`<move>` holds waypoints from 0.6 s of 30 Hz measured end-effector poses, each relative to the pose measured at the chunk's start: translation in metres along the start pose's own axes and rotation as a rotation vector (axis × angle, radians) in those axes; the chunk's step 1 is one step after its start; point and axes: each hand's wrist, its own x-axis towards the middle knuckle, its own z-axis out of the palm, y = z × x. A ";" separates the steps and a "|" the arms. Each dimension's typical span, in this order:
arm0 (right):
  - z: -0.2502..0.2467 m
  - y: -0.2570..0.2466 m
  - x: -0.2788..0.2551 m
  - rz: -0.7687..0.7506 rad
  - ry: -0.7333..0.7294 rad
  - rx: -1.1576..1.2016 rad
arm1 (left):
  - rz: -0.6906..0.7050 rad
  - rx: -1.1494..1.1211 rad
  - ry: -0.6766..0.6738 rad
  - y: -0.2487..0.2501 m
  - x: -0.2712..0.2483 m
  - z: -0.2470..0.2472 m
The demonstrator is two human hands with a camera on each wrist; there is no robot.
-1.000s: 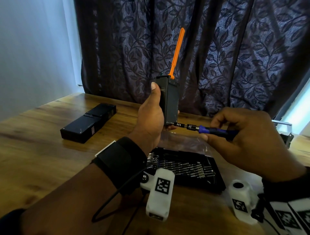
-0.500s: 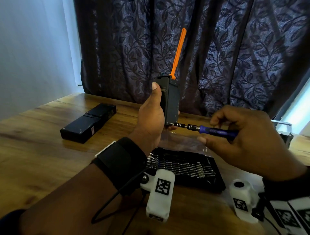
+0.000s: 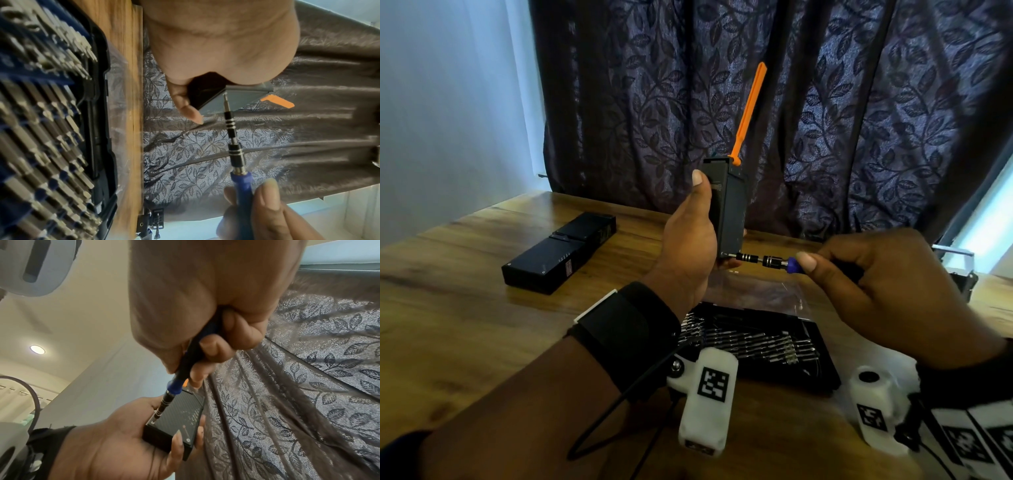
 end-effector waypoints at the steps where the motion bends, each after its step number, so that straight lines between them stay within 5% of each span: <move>1: -0.001 0.000 0.000 0.008 0.000 0.031 | 0.000 -0.001 -0.003 0.000 0.000 0.000; 18: -0.001 -0.001 0.000 0.005 -0.012 0.036 | 0.010 -0.033 -0.001 0.000 0.001 0.000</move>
